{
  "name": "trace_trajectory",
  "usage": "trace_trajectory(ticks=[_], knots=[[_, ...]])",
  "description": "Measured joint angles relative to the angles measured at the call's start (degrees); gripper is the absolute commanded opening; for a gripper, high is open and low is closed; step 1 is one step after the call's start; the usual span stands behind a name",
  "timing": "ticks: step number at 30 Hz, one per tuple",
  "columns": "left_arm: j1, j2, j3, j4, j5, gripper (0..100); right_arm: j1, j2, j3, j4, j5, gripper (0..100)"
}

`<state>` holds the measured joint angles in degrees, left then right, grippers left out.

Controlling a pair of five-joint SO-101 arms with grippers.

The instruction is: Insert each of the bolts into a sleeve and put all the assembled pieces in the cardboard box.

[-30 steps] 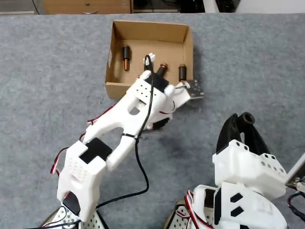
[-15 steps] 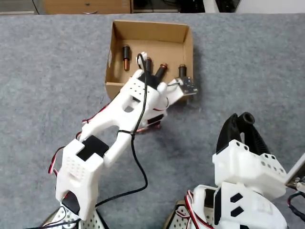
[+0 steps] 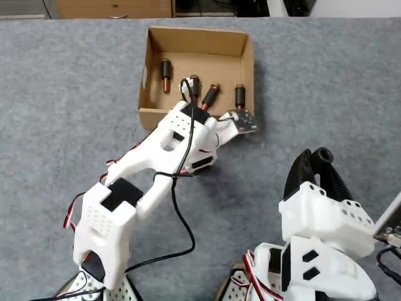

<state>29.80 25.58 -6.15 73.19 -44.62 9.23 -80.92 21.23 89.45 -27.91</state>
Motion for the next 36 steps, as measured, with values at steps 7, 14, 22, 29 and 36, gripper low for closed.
trace_trajectory(ticks=[7,14,22,29,36], knots=[[0.0,3.08,-0.09,-0.09,0.0,12,0.0,0.0,0.0,0.0,0.0,0.2],[-0.18,7.47,-0.18,-2.99,-0.18,12,0.09,0.0,0.26,0.0,0.0,0.2],[-0.18,8.09,-1.67,-2.99,-0.18,12,0.09,0.0,0.26,0.0,0.0,0.2],[-0.18,8.62,-2.02,-2.99,0.0,10,0.09,0.0,0.26,-0.35,0.0,0.2],[0.09,8.7,-1.93,-2.9,2.02,2,0.09,0.0,0.26,-0.35,0.0,0.2]])
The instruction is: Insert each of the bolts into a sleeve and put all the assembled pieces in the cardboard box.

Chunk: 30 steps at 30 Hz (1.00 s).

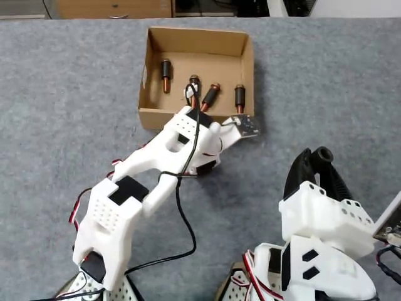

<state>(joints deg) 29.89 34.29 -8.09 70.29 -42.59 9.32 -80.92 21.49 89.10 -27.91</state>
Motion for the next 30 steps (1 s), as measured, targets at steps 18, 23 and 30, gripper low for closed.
trace_trajectory(ticks=[18,23,30], knots=[[-2.46,-4.84,-13.8,11.25,21.54,2,0.0,0.0,0.0,0.0,0.0,0.2],[-5.1,-11.87,-17.49,14.95,32.79,2,-0.44,0.0,0.0,0.0,0.0,0.2],[-9.41,-26.81,-18.2,20.92,45.54,2,-9.32,0.0,0.62,-2.55,0.0,0.2]])
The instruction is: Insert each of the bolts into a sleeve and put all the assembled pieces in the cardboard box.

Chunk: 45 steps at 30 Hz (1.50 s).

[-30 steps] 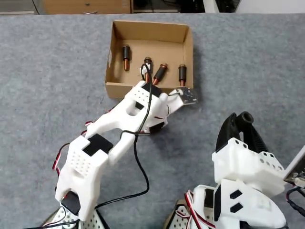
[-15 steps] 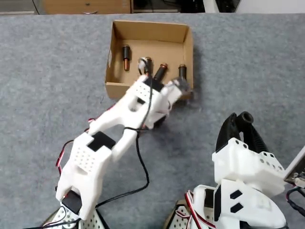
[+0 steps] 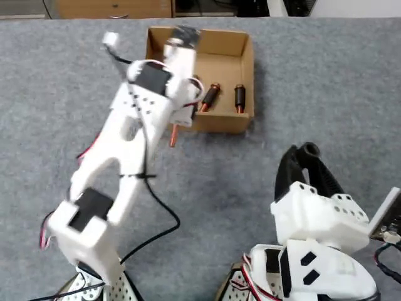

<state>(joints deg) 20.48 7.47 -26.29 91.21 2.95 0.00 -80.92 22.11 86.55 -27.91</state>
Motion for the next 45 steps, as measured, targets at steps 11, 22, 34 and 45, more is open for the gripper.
trace_trajectory(ticks=[11,22,34,45], knots=[[-8.0,-32.62,5.1,6.33,8.35,2,-13.8,0.0,10.9,-8.26,0.0,0.2],[-9.93,-69.45,44.22,-11.52,8.7,2,-25.85,7.12,19.52,-15.38,2.9,0.2],[-10.02,-89.23,64.79,-19.78,8.09,2,-33.49,24.09,24.97,-22.24,3.43,0.2],[-6.95,-89.49,67.78,-19.16,2.11,2,-44.66,24.7,35.69,-36.13,10.73,0.2]])
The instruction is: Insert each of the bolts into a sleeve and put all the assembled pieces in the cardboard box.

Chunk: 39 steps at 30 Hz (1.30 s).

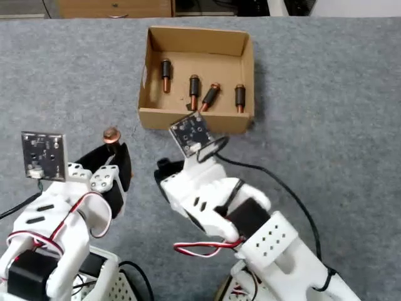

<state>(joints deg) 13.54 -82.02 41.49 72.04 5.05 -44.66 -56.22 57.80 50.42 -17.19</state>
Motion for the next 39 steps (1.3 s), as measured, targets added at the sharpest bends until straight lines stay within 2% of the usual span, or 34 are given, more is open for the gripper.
trace_trajectory(ticks=[5,8,16,20,24,33,39], knots=[[-0.35,-0.26,2.9,0.35,1.85,2,0.0,-0.18,0.79,0.53,2.99,0.2],[-2.9,-0.26,4.84,-1.67,3.96,2,0.0,-3.6,3.08,1.32,5.36,0.2],[-4.04,-0.26,7.74,-4.84,5.27,2,0.0,-23.65,14.51,1.41,6.95,0.1],[-4.04,-0.26,8.18,-8.35,9.67,2,-1.14,-33.41,21.19,0.88,6.95,0.1],[-0.18,-0.26,8.18,-8.97,11.43,2,-3.43,-40.53,26.55,0.09,7.03,0.1],[2.2,-0.26,8.18,-8.97,18.81,2,-3.69,-44.92,29.36,-0.44,6.95,0.1],[2.2,-0.26,8.97,-8.97,22.07,2,-3.6,-44.92,29.36,-1.67,1.49,0.1]])
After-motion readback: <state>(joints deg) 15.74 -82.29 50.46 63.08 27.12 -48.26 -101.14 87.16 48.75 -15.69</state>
